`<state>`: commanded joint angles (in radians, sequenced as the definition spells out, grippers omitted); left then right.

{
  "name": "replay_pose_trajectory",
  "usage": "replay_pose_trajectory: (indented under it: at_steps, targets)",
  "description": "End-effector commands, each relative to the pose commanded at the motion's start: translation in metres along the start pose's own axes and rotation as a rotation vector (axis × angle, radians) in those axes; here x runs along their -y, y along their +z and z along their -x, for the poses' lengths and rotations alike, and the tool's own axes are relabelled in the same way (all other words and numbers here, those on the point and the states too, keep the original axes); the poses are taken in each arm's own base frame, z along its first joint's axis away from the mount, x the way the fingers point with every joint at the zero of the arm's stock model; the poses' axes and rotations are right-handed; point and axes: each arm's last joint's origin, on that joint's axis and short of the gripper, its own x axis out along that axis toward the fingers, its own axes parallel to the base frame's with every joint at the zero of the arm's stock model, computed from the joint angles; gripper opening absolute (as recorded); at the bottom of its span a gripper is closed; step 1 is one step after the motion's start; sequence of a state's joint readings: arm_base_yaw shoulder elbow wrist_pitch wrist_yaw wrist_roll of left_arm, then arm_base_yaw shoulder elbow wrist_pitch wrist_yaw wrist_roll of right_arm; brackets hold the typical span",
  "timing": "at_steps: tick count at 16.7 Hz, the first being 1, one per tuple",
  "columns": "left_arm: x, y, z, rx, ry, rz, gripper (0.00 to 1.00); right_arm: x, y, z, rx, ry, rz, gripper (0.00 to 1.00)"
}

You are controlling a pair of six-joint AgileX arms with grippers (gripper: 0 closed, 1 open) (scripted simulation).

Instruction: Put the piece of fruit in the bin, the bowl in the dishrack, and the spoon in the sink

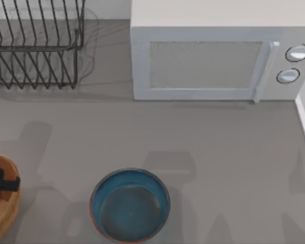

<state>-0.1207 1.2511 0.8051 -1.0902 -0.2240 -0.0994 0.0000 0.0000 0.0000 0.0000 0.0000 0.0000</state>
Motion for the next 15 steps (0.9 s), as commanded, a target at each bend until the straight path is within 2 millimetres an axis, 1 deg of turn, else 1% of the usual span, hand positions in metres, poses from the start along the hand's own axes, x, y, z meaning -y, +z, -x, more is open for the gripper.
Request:
replay_pose_trajectory:
  at_steps: [3, 15]
  targets:
    - [0.0, 0.0, 0.0, 0.0, 0.0, 0.0, 0.0, 0.0, 0.0, 0.0, 0.0, 0.0, 0.0, 1.0]
    - [0.0, 0.0, 0.0, 0.0, 0.0, 0.0, 0.9, 0.0, 0.0, 0.0, 0.0, 0.0, 0.0, 1.0]
